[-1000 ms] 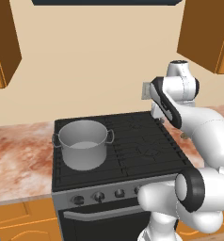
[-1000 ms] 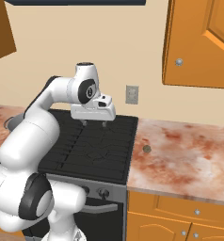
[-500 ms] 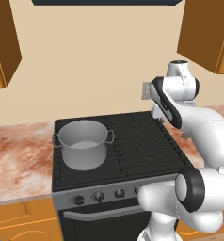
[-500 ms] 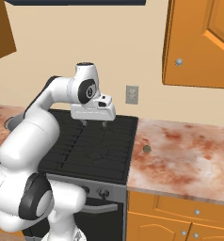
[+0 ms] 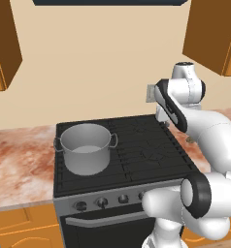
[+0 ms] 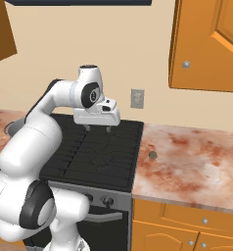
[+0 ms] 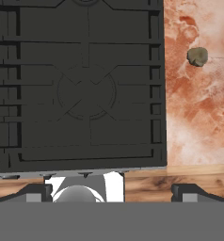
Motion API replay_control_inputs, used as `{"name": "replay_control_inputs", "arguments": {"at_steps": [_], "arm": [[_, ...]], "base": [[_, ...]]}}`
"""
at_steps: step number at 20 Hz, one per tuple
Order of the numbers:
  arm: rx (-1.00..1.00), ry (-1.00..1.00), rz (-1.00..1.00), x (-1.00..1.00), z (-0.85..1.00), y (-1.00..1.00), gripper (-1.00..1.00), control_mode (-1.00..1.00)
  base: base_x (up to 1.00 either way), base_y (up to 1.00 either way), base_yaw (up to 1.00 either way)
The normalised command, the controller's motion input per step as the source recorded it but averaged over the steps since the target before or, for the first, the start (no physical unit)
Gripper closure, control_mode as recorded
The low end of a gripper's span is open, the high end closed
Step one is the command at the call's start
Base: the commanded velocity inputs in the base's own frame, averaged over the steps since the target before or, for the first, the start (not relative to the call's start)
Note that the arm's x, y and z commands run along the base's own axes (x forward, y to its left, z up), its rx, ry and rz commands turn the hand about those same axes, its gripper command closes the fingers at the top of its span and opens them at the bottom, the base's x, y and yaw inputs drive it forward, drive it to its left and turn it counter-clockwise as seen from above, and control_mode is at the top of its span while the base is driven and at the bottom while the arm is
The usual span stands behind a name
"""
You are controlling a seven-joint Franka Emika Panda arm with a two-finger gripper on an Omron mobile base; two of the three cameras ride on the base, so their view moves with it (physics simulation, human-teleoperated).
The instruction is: Turn on the burner for the pot on the stove. Wait thirty seconds for the pot to heat up. Then add the garlic to the pot.
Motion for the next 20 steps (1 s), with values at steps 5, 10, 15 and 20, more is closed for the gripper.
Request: {"name": "replay_control_inputs", "arguments": {"at_steps": [5, 10, 15, 20], "arm": [[0.00, 0.00, 0.00, 0.00, 0.00, 0.00, -1.00, -1.00], [0.00, 0.00, 0.00, 0.00, 0.00, 0.00, -1.00, -1.00], [0.00, 0.00, 0.00, 0.00, 0.00, 0.00, -1.00, -1.00], [0.00, 0.00, 0.00, 0.00, 0.00, 0.00, -1.00, -1.00]], "base": [[0.00, 0.00, 0.00], [0.00, 0.00, 0.00], [0.00, 0.00, 0.00], [0.00, 0.00, 0.00]]}}
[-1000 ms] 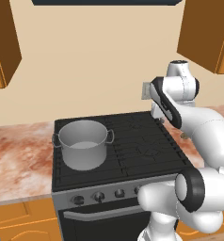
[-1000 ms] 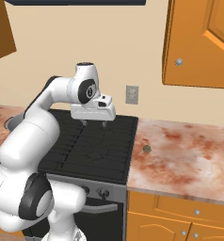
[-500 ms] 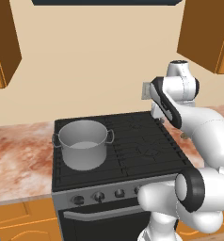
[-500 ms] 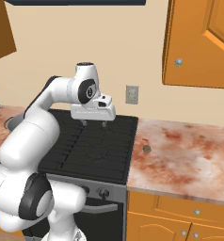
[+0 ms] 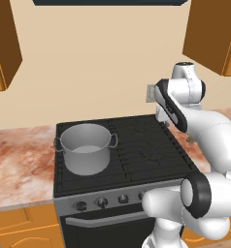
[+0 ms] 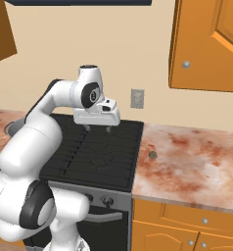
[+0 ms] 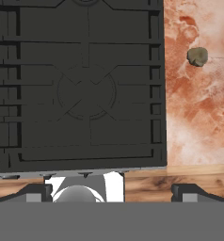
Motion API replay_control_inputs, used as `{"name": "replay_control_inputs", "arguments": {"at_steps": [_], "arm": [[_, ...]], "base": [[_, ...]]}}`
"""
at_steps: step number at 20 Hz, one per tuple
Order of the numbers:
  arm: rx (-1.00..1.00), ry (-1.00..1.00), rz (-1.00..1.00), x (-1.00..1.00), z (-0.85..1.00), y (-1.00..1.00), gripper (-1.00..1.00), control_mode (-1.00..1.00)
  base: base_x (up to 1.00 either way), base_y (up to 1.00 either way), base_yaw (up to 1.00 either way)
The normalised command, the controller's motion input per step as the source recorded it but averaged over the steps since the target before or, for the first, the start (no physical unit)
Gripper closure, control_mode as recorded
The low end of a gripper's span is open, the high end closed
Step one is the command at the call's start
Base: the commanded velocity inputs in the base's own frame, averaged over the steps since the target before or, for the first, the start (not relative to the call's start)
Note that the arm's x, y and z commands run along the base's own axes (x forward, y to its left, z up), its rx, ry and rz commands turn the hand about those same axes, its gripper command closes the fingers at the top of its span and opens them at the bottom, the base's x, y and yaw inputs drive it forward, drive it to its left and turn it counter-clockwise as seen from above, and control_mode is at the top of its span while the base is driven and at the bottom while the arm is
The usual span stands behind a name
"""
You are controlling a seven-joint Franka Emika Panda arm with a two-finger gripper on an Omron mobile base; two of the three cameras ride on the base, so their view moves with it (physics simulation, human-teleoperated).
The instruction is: Turn on the burner for the pot on the stove. Wait thirty seconds for the pot to heat up. Then add the garlic to the pot.
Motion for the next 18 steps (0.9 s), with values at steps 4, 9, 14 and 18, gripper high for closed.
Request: {"name": "replay_control_inputs", "arguments": {"at_steps": [4, 9, 14, 18], "arm": [[0.00, 0.00, 0.00, 0.00, 0.00, 0.00, -1.00, -1.00], [0.00, 0.00, 0.00, 0.00, 0.00, 0.00, -1.00, -1.00], [0.00, 0.00, 0.00, 0.00, 0.00, 0.00, -1.00, -1.00], [0.00, 0.00, 0.00, 0.00, 0.00, 0.00, -1.00, -1.00]], "base": [[0.00, 0.00, 0.00], [0.00, 0.00, 0.00], [0.00, 0.00, 0.00], [0.00, 0.00, 0.00]]}}
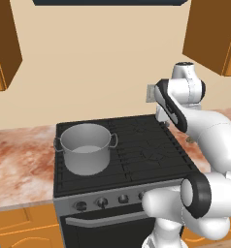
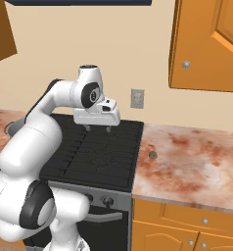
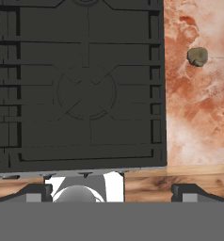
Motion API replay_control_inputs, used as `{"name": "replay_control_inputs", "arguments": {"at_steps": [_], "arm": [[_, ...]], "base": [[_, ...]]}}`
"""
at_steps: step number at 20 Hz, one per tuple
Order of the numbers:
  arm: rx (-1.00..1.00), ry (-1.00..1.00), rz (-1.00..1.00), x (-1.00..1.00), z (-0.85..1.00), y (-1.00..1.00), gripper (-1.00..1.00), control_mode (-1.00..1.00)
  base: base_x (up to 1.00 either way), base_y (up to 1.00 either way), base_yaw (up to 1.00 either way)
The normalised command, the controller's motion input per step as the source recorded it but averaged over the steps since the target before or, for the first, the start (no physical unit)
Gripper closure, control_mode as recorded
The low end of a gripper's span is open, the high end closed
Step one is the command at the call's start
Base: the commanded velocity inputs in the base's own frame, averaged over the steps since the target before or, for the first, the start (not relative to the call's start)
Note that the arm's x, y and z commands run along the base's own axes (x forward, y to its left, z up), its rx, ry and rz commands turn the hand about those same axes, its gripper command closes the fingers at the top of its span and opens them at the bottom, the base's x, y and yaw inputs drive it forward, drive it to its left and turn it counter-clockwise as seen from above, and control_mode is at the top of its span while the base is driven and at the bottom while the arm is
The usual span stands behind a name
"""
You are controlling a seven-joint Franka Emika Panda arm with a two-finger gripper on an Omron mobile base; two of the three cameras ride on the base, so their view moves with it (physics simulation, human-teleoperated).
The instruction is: Turn on the burner for the pot on the stove. Wait thirty seconds for the pot to heat up. Then add the garlic to the pot.
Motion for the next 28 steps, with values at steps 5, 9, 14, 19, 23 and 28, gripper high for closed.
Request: {"name": "replay_control_inputs", "arguments": {"at_steps": [5, 9, 14, 19, 23, 28], "arm": [[0.00, 0.00, 0.00, 0.00, 0.00, 0.00, -1.00, -1.00], [0.00, 0.00, 0.00, 0.00, -0.01, -0.01, -1.00, -1.00], [0.00, -0.04, 0.00, 0.03, -0.29, -0.08, -1.00, -1.00], [0.00, 0.00, -0.01, 0.24, -0.28, -0.29, -1.00, -1.00], [0.00, 0.00, 0.00, 0.49, -0.17, -0.51, -1.00, -1.00], [0.00, 0.00, 0.00, 0.54, -0.16, -0.38, -1.00, -1.00]], "base": [[0.00, 0.00, 0.00], [0.00, 0.00, 0.00], [0.00, 0.00, 0.00], [0.00, 0.00, 0.00], [0.00, 0.00, 0.00], [0.00, 0.00, 0.00]]}}
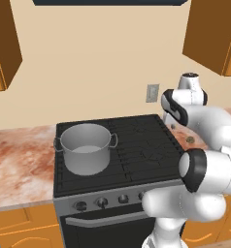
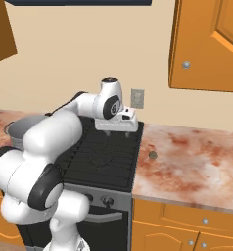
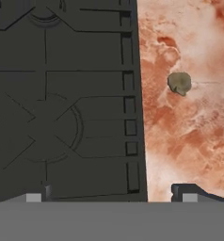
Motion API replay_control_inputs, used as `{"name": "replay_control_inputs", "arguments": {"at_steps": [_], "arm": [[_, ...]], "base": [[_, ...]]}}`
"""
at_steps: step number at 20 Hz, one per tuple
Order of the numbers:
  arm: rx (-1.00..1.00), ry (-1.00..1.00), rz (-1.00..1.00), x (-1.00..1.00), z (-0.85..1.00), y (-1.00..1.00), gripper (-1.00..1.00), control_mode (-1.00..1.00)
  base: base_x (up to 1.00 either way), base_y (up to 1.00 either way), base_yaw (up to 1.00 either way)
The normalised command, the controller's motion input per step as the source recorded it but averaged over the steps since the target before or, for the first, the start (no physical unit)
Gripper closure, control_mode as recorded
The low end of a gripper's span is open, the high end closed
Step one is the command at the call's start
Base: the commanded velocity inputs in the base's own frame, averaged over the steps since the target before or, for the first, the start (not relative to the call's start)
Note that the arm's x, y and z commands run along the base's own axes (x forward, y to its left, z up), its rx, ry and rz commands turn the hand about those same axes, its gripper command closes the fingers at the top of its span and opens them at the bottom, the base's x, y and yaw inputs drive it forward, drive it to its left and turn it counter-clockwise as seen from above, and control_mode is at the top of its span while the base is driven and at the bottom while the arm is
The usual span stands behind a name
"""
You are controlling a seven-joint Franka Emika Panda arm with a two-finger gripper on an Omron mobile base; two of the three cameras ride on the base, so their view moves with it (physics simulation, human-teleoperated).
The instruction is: Turn on the burner for the pot on the stove. Wait thirty seconds for the pot to heat up. Then add the garlic to the pot.
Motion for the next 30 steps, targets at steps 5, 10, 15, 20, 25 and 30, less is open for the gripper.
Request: {"name": "replay_control_inputs", "arguments": {"at_steps": [5, 10, 15, 20, 25, 30], "arm": [[0.00, 0.00, 0.00, 0.46, -0.39, -0.41, -1.00, -1.00], [0.02, 0.00, 0.01, 0.60, -0.07, -0.43, -1.00, -1.00], [0.00, 0.00, 0.00, 0.43, -0.05, -0.31, -1.00, -1.00], [0.00, 0.00, 0.00, 0.12, -0.23, -0.45, -1.00, -1.00], [0.00, 0.00, 0.00, 0.00, -0.21, -0.27, -1.00, -1.00], [0.01, 0.00, 0.00, 0.00, -0.29, -0.13, -1.00, -1.00]], "base": [[0.00, 0.00, 0.00], [0.00, 0.00, 0.00], [0.00, 0.00, 0.00], [0.00, 0.00, 0.00], [0.00, 0.00, 0.00], [0.00, 0.00, 0.00]]}}
